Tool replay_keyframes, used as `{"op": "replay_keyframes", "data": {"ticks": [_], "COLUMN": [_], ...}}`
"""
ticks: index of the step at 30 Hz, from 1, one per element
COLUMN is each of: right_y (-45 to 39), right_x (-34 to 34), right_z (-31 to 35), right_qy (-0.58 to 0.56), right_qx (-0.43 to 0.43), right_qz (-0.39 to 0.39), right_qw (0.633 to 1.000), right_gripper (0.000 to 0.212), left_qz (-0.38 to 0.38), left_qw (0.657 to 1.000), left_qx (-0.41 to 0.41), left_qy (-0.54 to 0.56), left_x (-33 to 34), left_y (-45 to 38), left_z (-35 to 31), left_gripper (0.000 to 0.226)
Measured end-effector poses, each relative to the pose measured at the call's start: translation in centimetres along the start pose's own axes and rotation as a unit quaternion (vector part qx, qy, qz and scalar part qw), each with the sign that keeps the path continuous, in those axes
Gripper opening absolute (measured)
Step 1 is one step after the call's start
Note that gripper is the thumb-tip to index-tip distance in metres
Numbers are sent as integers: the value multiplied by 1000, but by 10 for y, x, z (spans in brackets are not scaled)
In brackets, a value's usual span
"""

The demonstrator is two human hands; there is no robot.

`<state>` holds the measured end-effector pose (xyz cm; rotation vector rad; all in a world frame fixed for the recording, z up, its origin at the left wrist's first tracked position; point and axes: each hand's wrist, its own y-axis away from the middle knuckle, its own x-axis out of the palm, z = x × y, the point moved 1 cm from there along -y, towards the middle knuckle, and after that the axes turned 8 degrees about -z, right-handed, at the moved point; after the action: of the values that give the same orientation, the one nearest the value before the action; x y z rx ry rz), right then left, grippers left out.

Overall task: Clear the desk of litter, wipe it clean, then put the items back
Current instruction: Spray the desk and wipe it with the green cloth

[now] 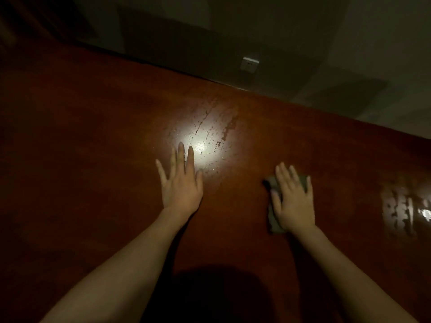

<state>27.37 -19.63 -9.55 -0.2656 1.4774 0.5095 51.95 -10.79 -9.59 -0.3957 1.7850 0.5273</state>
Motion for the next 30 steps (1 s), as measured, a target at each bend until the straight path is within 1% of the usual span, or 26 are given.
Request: {"op": "replay_keyframes", "data": {"ticks": [4,6,7,9,11,13,15,16,17,18,19,21,22,23,25,26,27,28,30], "right_y": [-70,-101,-113,-124,-115,-88,-59,-48,-42,-43,-49,-76,-94,-112,-152,-171,-187,-197,-200], "right_x": [-10,-13,-13,-10,-2,3,6,7,5,2,-2,-9,-14,-17,-22,-24,-25,-25,-23], "right_z": [14,36,49,75,97,104,87,71,53,34,17,-7,-12,-13,-5,5,17,32,67], "right_qy": [-12,-25,-34,-37,-19,-20,-10,-3,2,7,8,-6,-15,-19,-22,-30,-37,-40,-32], "right_qx": [143,175,168,112,7,-111,-216,-247,-257,-241,-199,-80,-12,49,141,165,170,153,76], "right_qz": [-32,-36,-37,-30,-31,-27,10,24,25,23,20,0,-8,-18,-36,-41,-43,-40,-27], "right_qw": [989,984,984,993,999,993,976,969,966,970,980,997,1000,998,989,985,984,987,996], "right_gripper": [60,60,60,61,62,63,61,61,61,61,62,62,62,62,61,61,62,62,62], "left_qz": [-22,-23,-22,-22,-32,-40,-48,-46,-45,-45,-45,-40,-38,-39,-45,-49,-53,-57,-63], "left_qw": [1000,1000,1000,1000,999,999,999,999,999,999,999,999,999,999,998,998,998,998,998], "left_qx": [0,-2,-2,-1,-2,3,7,8,7,4,1,-4,-5,-4,-2,-1,0,1,5], "left_qy": [-17,-12,-7,-5,-11,-17,-19,-21,-21,-22,-26,-32,-33,-34,-35,-35,-33,-32,-29], "left_x": [6,6,6,7,9,12,12,13,13,13,13,14,15,15,15,14,14,14,14], "left_y": [-1,-3,-3,-3,-3,-3,-3,-3,-3,-3,-3,-4,-4,-4,-3,-3,-3,-3,-2], "left_z": [3,2,1,1,2,3,3,3,3,4,4,4,4,5,5,4,4,4,4], "left_gripper": [61,61,62,62,64,63,62,62,62,63,63,64,64,64,62,62,61,61,61]}}
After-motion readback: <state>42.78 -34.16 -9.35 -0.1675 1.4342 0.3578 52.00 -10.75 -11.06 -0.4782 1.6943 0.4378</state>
